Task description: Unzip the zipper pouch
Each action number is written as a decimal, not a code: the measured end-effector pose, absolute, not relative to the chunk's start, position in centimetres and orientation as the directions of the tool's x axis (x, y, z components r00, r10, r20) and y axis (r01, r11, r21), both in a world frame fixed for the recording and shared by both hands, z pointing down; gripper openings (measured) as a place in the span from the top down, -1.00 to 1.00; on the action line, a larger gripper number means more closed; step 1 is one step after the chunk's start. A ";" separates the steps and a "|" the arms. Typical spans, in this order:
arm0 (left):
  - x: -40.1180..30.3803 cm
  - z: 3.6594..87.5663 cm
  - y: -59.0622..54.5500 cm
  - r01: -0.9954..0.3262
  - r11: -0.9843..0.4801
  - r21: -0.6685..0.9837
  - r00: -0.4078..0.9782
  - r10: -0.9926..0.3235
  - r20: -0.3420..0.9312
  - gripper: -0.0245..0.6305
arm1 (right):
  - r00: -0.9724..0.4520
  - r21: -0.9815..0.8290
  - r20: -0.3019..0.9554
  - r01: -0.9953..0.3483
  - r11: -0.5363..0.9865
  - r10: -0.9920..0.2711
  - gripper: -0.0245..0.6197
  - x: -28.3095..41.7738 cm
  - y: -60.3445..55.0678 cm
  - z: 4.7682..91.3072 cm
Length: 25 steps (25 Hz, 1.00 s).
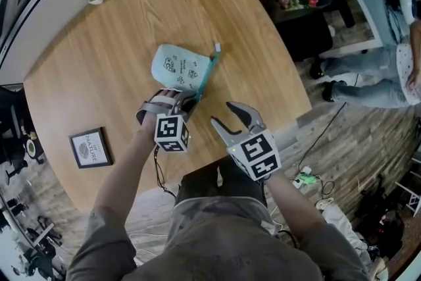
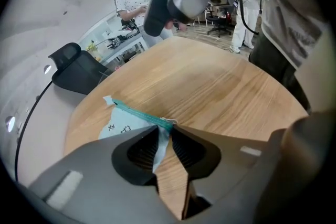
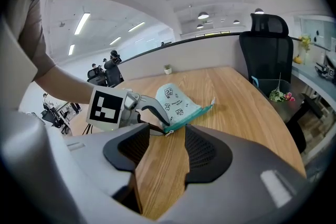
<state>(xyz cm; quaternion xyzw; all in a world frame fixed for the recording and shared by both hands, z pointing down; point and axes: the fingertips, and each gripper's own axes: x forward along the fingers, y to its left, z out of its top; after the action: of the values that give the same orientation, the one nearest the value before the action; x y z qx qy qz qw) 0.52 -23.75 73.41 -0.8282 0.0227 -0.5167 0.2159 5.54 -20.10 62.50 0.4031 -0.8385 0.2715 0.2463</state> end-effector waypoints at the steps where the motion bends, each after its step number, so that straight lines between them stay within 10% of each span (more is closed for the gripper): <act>1: 0.5 73.4 -23.8 0.181 -0.906 -0.382 0.464 -0.264 0.846 0.69 | -0.555 -0.261 0.628 -0.811 0.524 -0.546 0.27 5.6 -20.1 62.4; 14: 1.5 61.9 -25.5 -0.339 -0.937 -0.085 0.726 -0.318 0.609 0.79 | -0.563 -0.297 0.500 -0.826 0.480 -0.659 0.27 8.4 -21.7 54.1; 25: -1.2 47.5 -23.4 -0.504 -0.842 0.190 0.841 -0.430 0.328 0.79 | -0.603 -0.260 0.347 -0.798 0.545 -0.718 0.28 9.2 -20.7 43.7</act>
<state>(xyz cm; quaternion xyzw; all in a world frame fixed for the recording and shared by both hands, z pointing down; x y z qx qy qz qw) -1.22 -23.39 47.53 -0.9499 0.2458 -0.1377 -0.1356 9.15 -20.72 43.69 0.4340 -0.8731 0.1984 0.1001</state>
